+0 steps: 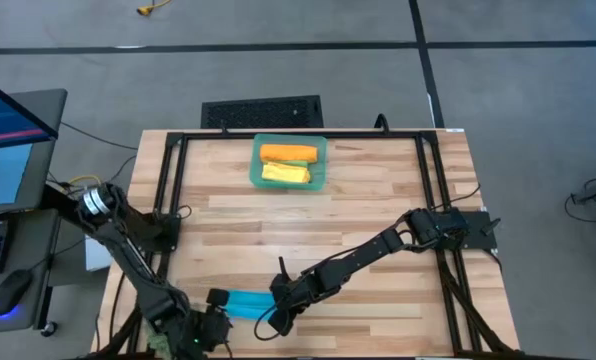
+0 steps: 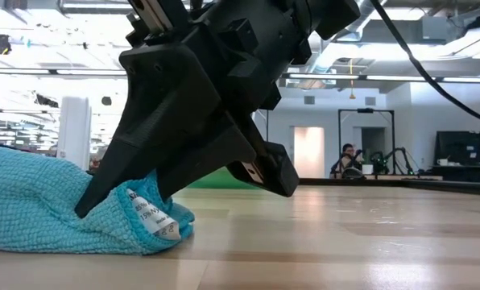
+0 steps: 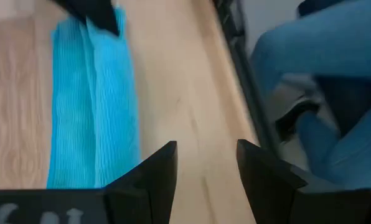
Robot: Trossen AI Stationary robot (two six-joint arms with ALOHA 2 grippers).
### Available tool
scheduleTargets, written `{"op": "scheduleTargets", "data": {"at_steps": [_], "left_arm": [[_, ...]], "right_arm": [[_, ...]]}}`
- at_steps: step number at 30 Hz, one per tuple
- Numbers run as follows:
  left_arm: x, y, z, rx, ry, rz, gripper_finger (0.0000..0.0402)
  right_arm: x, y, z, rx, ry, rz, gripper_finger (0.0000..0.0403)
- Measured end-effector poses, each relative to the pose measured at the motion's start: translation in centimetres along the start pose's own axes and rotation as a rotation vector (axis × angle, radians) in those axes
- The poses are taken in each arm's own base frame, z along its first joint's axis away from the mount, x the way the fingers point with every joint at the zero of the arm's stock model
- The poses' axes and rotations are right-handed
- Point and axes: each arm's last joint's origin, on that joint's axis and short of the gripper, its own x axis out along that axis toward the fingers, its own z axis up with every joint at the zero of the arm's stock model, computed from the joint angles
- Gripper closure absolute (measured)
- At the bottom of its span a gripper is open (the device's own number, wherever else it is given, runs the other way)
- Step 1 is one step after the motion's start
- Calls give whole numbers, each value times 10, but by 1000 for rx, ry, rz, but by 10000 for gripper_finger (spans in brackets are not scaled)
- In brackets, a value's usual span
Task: Roll microfiber towels into tight, uniform cylinder then place into a basket
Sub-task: Fold the blue towel
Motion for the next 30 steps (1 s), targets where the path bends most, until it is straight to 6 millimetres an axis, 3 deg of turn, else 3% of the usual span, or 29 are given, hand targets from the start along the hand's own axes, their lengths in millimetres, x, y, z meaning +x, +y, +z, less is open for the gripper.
{"op": "scheduleTargets", "data": {"at_steps": [8, 24, 30], "left_arm": [[30, 10, -6, 8, 98, 60, 244], [45, 49, 0, -105, 210, 230, 244], [53, 60, 0, -168, 240, 246, 244]], "right_arm": [[0, 0, 0, -1, -1, 3, 375], [0, 1, 0, -20, 1, 9, 380], [1, 2, -3, -30, -2, 11, 359]]}}
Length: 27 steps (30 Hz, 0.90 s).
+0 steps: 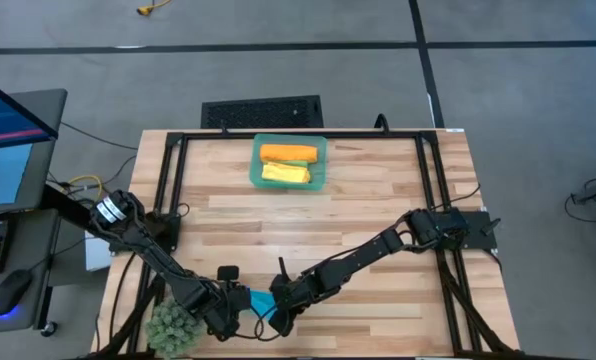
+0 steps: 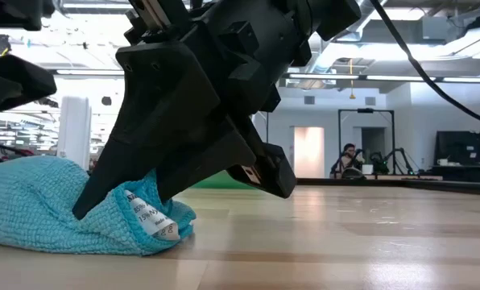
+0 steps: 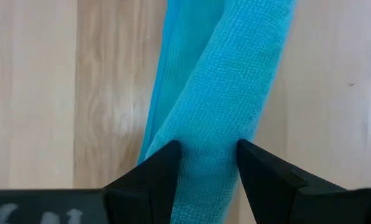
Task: Roll microfiber towels into tight, uniform cylinder then place into a basket
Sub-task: Fold the blue towel
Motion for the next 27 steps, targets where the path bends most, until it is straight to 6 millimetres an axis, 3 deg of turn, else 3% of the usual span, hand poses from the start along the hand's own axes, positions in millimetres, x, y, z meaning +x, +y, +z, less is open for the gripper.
{"op": "scheduleTargets", "data": {"at_steps": [8, 27], "left_arm": [[10, 7, -9, -56, 21, -25, 244], [12, 6, -9, -66, 23, -41, 244]], "right_arm": [[0, 2, 1, -63, -14, 16, 353], [1, 3, 13, -173, -63, 95, 352]]}}
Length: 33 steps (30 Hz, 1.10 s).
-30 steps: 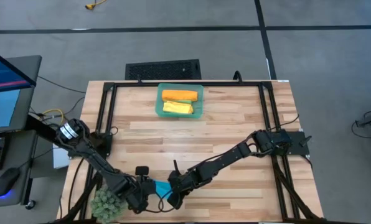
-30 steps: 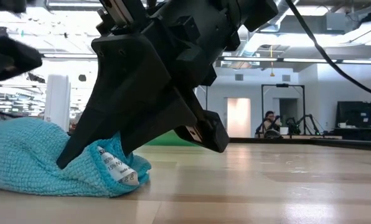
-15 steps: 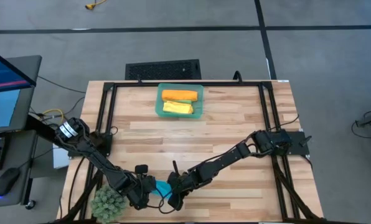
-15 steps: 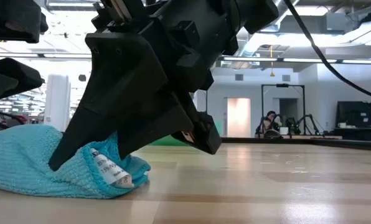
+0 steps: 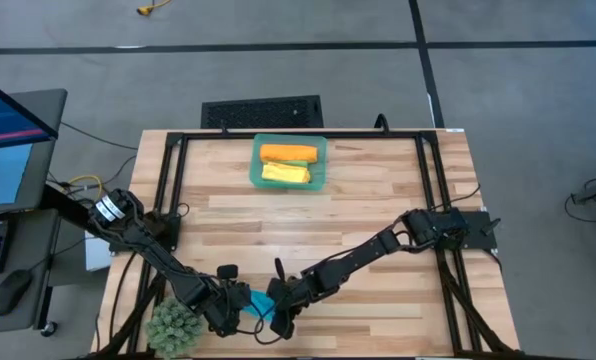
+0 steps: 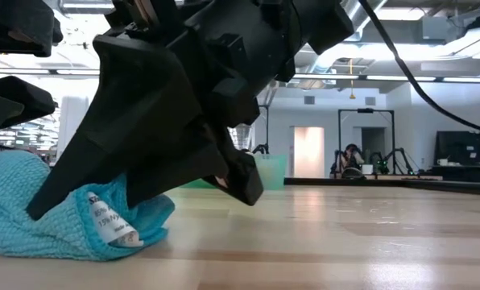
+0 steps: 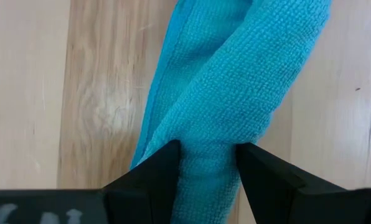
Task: Roll microfiber towels into tight, uniform cylinder then place into a basket
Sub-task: Fold the blue towel
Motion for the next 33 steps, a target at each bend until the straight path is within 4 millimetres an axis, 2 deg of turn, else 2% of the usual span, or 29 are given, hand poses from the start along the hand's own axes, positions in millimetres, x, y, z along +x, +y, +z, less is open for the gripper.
{"op": "scheduleTargets", "data": {"at_steps": [15, 23, 27, 33], "left_arm": [[1, 0, 0, 0, 4, -2, 244], [1, 0, -1, 1, 5, -1, 244], [1, 0, -1, -12, 6, 0, 244], [1, 0, -1, -13, 6, 1, 244]], "right_arm": [[0, 0, 1, 2, 12, 12, 342], [-2, -3, 6, 11, 19, 26, 267], [-4, -6, 9, 22, 96, 102, 228], [-12, -5, 14, 55, 151, 146, 201]]}}
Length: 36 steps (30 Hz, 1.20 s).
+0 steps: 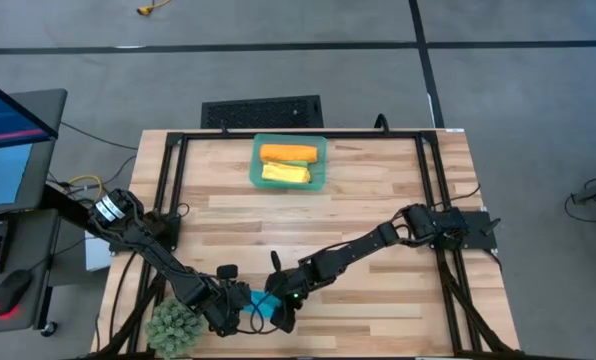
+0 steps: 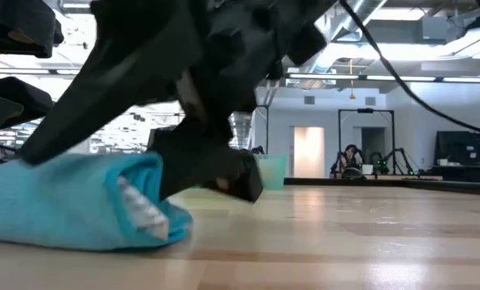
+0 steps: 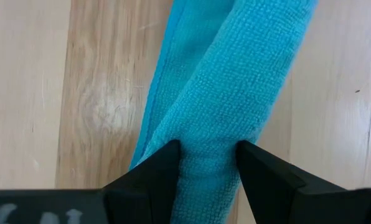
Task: Roll microfiber towels into tight, uniform cylinder then place into a basket
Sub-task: Fold the blue towel, then put the blue towel into the bin
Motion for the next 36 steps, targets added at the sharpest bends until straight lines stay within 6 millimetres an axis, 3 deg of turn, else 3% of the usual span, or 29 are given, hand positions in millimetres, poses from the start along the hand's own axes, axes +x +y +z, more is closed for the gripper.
{"op": "scheduleTargets", "data": {"at_steps": [9, 14, 19, 23, 29, 33, 36], "left_arm": [[0, 0, 0, -1, -2, 2, 244], [0, 0, 0, -15, -3, 3, 244], [0, 0, 0, -35, -3, 3, 244], [0, 0, 0, -36, -4, 2, 244], [0, 0, 0, -37, -6, 1, 244], [0, 0, 0, -37, -6, 1, 244], [0, 0, 0, -37, -6, 1, 244]], "right_arm": [[-45, 25, -3, -127, -24, -136, 209], [-65, 46, -14, -279, -91, -271, 220], [-56, 60, -33, -452, -153, -389, 224], [-41, 58, -41, -486, -139, -390, 225], [-34, 52, -33, -383, -194, -365, 209], [-32, 53, -26, -383, -237, -331, 171], [-28, 42, -24, -351, -219, -351, 141]]}}
